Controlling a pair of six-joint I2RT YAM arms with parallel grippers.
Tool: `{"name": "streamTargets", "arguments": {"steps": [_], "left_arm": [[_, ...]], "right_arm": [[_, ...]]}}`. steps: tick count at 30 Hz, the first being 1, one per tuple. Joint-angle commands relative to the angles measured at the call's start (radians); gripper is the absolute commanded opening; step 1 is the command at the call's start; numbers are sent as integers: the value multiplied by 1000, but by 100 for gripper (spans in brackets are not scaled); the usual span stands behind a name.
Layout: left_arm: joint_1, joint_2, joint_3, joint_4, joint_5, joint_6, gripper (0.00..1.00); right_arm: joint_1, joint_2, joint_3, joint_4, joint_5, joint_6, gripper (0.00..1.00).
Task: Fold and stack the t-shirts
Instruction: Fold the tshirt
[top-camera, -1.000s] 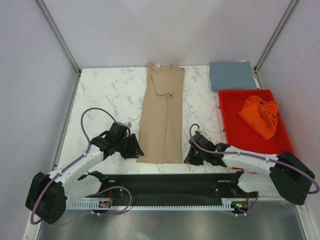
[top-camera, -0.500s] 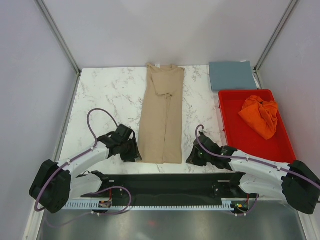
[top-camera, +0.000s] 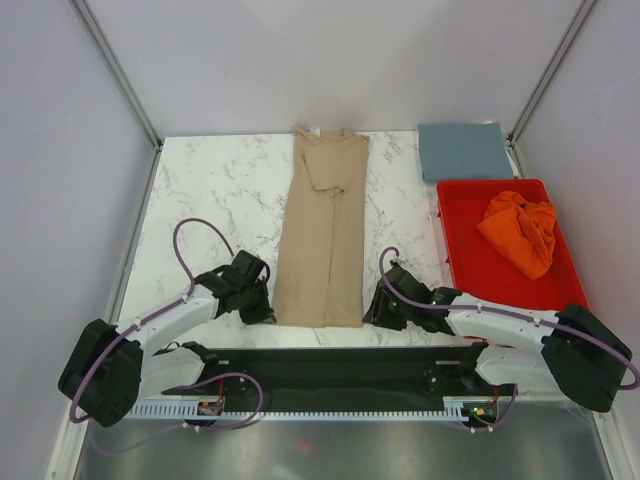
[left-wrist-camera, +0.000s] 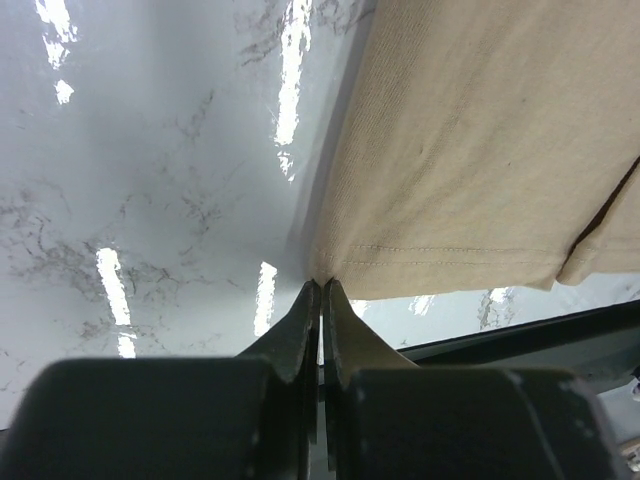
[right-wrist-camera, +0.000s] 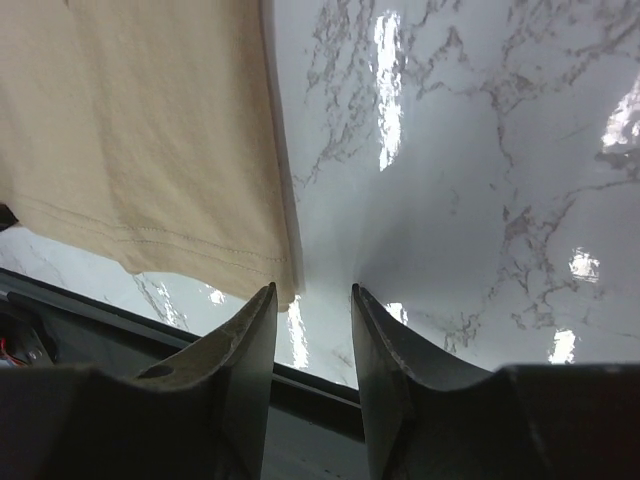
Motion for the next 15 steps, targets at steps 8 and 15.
{"name": "streamTargets", "arguments": {"steps": [8, 15], "left_arm": [[-3, -4, -4, 13, 9, -14, 2], [-3, -9, -1, 17, 23, -8, 2]], "right_arm": [[8, 65, 16, 137, -28, 9, 44], [28, 71, -1, 99, 3, 41, 40]]}}
